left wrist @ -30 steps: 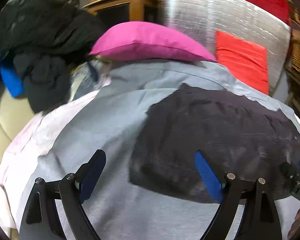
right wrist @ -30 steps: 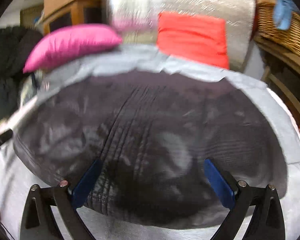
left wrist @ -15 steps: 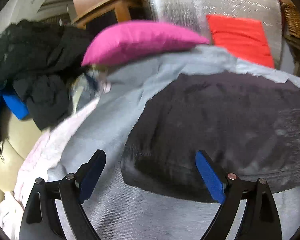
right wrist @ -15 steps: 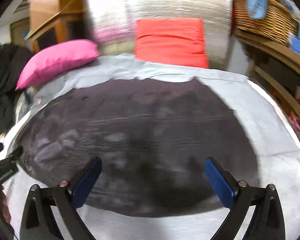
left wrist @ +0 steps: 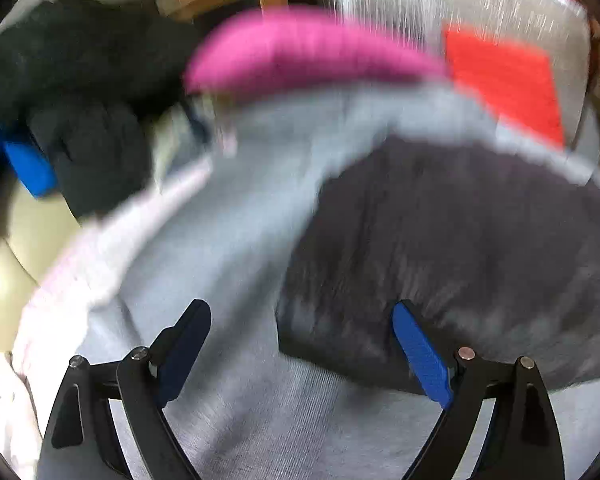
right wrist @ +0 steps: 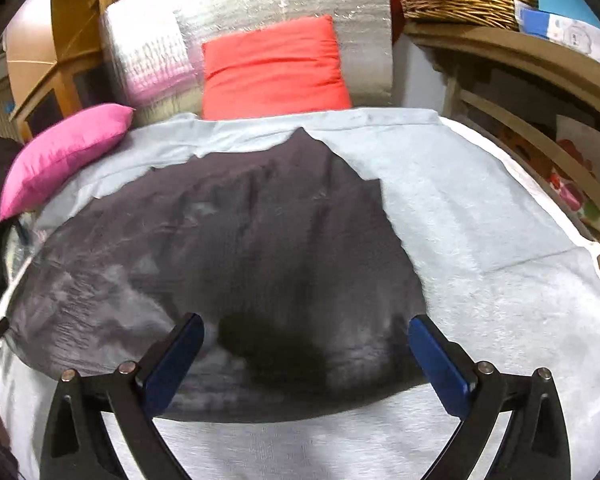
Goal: Fold large clothes
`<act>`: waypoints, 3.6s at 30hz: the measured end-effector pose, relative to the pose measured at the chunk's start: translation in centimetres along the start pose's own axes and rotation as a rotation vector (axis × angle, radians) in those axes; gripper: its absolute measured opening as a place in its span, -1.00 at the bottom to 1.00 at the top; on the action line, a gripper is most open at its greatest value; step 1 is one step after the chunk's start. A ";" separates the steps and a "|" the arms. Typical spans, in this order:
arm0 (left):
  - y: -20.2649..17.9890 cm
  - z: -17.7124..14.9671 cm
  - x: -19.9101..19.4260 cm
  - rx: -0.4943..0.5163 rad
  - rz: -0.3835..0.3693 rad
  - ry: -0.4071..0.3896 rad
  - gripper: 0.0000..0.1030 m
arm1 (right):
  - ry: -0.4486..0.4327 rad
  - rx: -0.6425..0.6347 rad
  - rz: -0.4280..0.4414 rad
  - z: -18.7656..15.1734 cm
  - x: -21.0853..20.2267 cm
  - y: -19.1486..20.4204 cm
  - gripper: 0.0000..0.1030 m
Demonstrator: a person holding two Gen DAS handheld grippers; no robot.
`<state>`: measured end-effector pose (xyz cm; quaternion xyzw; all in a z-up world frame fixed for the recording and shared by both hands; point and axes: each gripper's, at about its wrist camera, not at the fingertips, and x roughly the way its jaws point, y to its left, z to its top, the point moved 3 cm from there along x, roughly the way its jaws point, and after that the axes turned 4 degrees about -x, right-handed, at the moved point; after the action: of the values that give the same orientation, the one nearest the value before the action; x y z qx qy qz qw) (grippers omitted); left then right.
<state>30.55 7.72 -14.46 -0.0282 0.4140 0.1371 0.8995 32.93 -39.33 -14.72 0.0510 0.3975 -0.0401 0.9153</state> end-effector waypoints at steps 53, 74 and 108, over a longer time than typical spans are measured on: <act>-4.5 12.0 -5.9 0.075 -0.484 0.058 -0.68 | 0.208 -0.109 0.399 13.5 -1.4 -0.1 -0.73; 2.5 -1.5 -7.7 -0.090 -0.259 0.054 0.30 | 0.117 0.115 0.241 -3.2 -7.5 -10.2 0.30; -12.6 -7.1 -12.2 0.125 -0.314 -0.047 0.36 | 0.005 -0.254 0.137 -6.4 -12.0 4.7 0.49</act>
<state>21.13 -8.25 -10.73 -0.0332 0.3910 -0.0306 0.9193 20.69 -33.44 -9.94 -0.0379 0.3972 0.0734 0.9140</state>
